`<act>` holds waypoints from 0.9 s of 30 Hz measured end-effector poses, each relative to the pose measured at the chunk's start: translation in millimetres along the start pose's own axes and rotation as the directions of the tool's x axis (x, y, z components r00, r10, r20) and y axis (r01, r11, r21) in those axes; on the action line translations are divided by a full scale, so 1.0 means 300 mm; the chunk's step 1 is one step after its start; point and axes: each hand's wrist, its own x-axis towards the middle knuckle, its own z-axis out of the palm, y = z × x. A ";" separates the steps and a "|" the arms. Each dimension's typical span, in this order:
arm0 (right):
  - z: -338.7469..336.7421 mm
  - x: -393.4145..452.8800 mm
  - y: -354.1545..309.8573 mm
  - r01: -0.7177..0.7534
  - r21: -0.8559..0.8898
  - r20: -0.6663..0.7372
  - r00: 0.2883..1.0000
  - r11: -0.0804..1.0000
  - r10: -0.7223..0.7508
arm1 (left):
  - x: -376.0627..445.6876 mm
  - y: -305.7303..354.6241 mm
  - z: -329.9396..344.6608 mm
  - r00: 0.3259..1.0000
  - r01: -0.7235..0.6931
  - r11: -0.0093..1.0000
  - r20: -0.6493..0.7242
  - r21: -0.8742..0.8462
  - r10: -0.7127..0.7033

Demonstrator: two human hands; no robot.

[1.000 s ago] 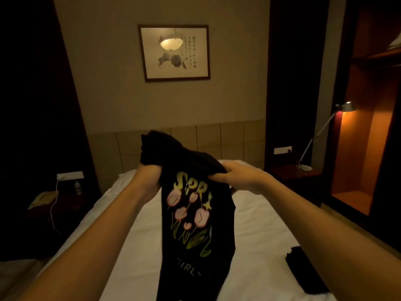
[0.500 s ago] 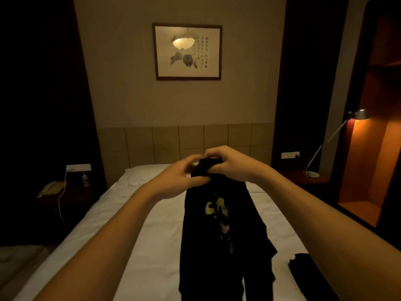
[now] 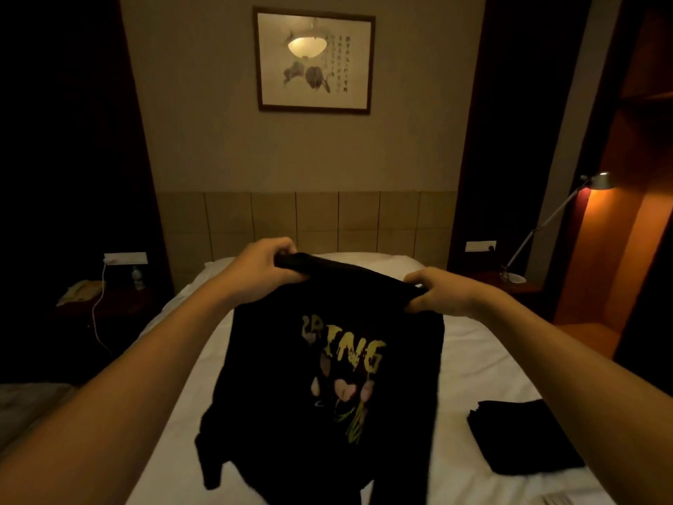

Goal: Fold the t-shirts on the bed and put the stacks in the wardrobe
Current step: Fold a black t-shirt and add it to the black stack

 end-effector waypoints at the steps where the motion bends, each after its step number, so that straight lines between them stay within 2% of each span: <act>1: 0.000 -0.005 0.011 0.012 -0.011 -0.032 0.999 1.000 -0.012 | -0.007 -0.027 0.003 1.000 0.031 0.998 0.000 0.050 -0.031; 3: 0.012 -0.016 0.010 0.054 0.020 -0.073 0.996 0.998 -0.052 | -0.027 -0.068 0.003 0.991 0.113 0.987 0.056 0.113 -0.120; 6: 0.049 -0.035 -0.009 0.146 0.110 -0.154 0.980 0.983 -0.129 | -0.080 -0.118 -0.018 0.935 0.272 0.944 0.182 0.188 -0.305; 8: 0.079 -0.039 -0.010 0.189 0.159 -0.200 0.967 0.969 -0.156 | -0.127 -0.152 -0.028 0.924 0.335 0.935 0.153 0.120 -0.351; 10: 0.122 -0.047 -0.012 0.205 0.202 -0.249 0.956 0.958 -0.152 | -0.191 -0.180 -0.023 0.925 0.375 0.926 0.089 -0.036 -0.371; 13: 0.177 -0.072 -0.021 0.199 0.289 -0.256 0.959 0.937 -0.124 | -0.277 -0.197 -0.016 0.933 0.358 0.918 0.030 -0.172 -0.359; 16: 0.190 -0.127 -0.049 0.164 0.266 -0.278 0.957 0.950 -0.087 | -0.350 -0.171 -0.020 0.948 0.315 0.919 0.023 -0.238 -0.319; 20: 0.156 -0.236 -0.127 0.143 0.278 -0.302 0.952 0.950 -0.055 | -0.461 -0.087 -0.074 0.952 0.297 0.918 0.154 -0.261 -0.264; 22: 0.145 -0.308 -0.163 0.116 0.317 -0.240 0.970 0.941 -0.038 | -0.516 -0.048 -0.102 0.958 0.263 0.933 0.182 -0.247 -0.222; 27: 0.124 -0.512 -0.214 0.031 0.515 -0.009 0.999 0.856 -0.031 | -0.650 0.049 -0.166 0.988 0.151 0.936 0.074 -0.318 -0.134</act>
